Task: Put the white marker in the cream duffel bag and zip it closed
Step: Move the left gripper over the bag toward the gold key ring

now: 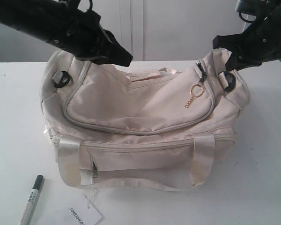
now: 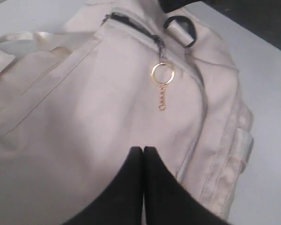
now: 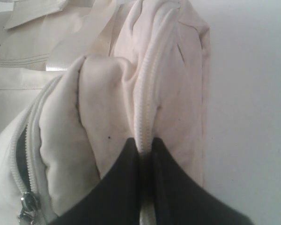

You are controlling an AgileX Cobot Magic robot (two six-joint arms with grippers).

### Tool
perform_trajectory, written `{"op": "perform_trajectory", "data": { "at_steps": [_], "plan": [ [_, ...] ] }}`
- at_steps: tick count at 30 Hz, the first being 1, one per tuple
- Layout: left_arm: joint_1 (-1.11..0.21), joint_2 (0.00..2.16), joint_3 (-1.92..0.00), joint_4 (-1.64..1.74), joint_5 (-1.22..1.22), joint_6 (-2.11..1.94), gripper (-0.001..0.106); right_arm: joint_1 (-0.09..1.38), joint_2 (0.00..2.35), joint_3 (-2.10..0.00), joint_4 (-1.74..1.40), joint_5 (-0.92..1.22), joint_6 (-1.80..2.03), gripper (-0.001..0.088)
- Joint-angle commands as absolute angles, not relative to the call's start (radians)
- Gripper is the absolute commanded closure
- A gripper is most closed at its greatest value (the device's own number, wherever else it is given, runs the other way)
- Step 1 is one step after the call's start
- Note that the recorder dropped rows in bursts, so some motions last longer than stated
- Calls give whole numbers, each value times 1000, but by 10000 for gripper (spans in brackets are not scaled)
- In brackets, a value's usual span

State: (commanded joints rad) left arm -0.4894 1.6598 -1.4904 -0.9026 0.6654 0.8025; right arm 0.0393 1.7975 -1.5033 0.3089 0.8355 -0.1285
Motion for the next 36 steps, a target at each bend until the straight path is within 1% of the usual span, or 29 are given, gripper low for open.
{"op": "perform_trajectory", "data": {
  "at_steps": [8, 12, 19, 26, 30, 35, 36],
  "plan": [
    [-489, 1803, -1617, -1013, 773, 897, 1053, 39, 1798, -1503, 309, 835, -128, 868],
    [-489, 1858, -1667, -1044, 788, 960, 1053, 39, 1798, -1503, 309, 835, -128, 868],
    [-491, 1944, -1713, -1152, 861, 1187, 1053, 39, 1798, -1503, 309, 835, -128, 868],
    [-505, 2026, -1793, -1124, 811, 1237, 1053, 39, 1798, -1503, 309, 834, -128, 868],
    [-573, 2084, -1897, -962, 762, 1237, 1053, 39, 1798, -1503, 309, 832, -128, 868],
    [-604, 2114, -1908, -918, 678, 1238, 1053, 39, 1798, -1503, 309, 830, -128, 868],
    [-609, 2122, -1908, -918, 685, 1238, 1019, 39, 1798, -1503, 309, 830, -128, 868]
  ]
}}
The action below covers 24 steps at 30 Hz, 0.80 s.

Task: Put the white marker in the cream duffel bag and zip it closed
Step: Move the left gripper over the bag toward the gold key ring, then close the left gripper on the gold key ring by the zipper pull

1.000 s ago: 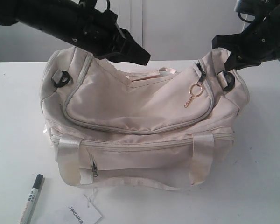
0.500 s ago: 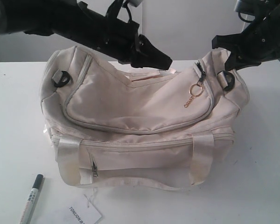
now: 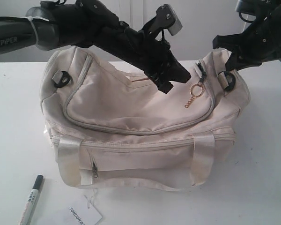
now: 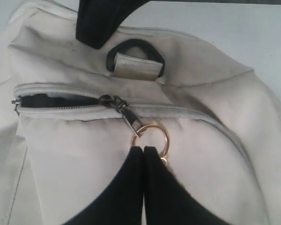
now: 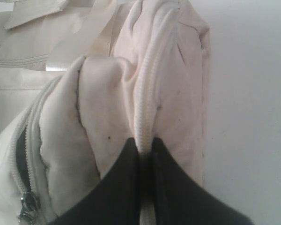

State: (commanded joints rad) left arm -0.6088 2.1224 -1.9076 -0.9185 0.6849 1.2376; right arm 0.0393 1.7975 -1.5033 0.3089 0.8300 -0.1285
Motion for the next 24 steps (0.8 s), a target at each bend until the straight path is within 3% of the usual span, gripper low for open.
{"op": "perform_trajectory", "data": {
  "at_steps": [5, 7, 24],
  "plan": [
    [-643, 2142, -1908, -923, 655, 1307, 643, 39, 1798, -1503, 309, 828, -128, 868],
    [-645, 2142, -1908, -927, 633, 1307, 588, 39, 1798, -1503, 309, 826, -128, 868],
    [-651, 2187, -1908, -953, 615, 1307, 566, 39, 1798, -1503, 309, 815, -128, 868]
  ]
}}
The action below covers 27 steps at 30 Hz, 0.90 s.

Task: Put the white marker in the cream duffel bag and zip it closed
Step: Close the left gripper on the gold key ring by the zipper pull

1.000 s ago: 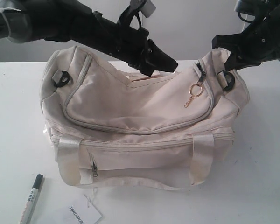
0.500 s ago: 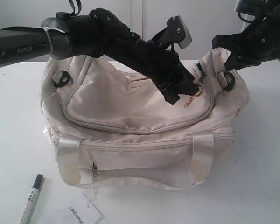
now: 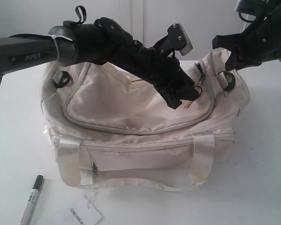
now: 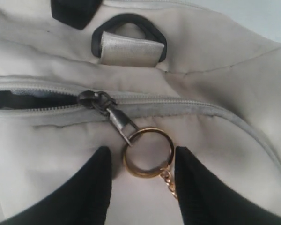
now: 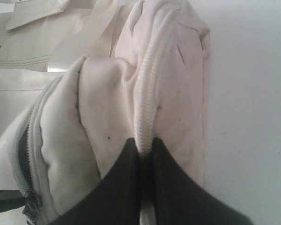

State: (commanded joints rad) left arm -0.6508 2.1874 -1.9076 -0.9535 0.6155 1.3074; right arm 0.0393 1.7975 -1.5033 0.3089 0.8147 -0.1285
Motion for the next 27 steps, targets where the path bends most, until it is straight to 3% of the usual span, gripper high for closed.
{"op": "perform_trajectory", "data": {
  "at_steps": [16, 27],
  "plan": [
    [-651, 2192, -1908, -960, 650, 1302, 575, 39, 1798, -1503, 309, 802, -128, 868],
    [-651, 2192, -1908, -960, 625, 1297, 925, 39, 1798, -1503, 309, 802, -128, 868]
  ]
}}
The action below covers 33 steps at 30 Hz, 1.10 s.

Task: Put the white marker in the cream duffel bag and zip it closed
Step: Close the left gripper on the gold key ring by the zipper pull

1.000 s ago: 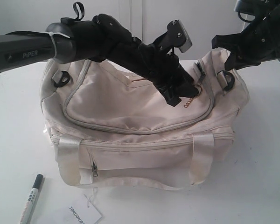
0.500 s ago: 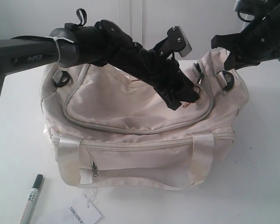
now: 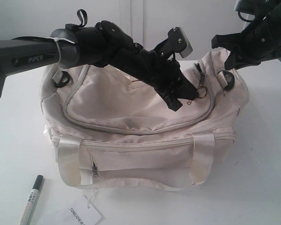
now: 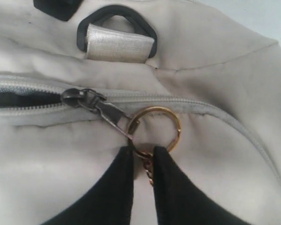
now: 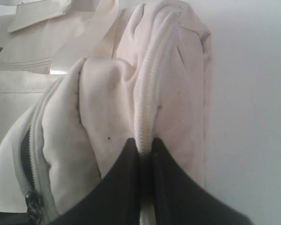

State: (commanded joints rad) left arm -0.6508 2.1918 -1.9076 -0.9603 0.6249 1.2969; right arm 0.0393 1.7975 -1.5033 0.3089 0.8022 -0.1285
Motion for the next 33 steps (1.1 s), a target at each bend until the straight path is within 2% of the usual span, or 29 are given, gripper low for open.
{"op": "perform_trajectory", "data": {
  "at_steps": [4, 30, 31, 33],
  "plan": [
    [-651, 2192, -1908, -960, 621, 1268, 979, 39, 1798, -1503, 309, 802, -128, 868],
    [-651, 2104, -1908, -956, 622, 1128, 980, 39, 1798, -1503, 309, 784, -128, 868],
    [-651, 2104, -1908, -947, 614, 1098, 975, 39, 1798, -1503, 309, 784, -128, 868],
    [-651, 2104, -1908, -923, 566, 999, 892, 39, 1798, -1503, 309, 784, -128, 868]
  ]
}}
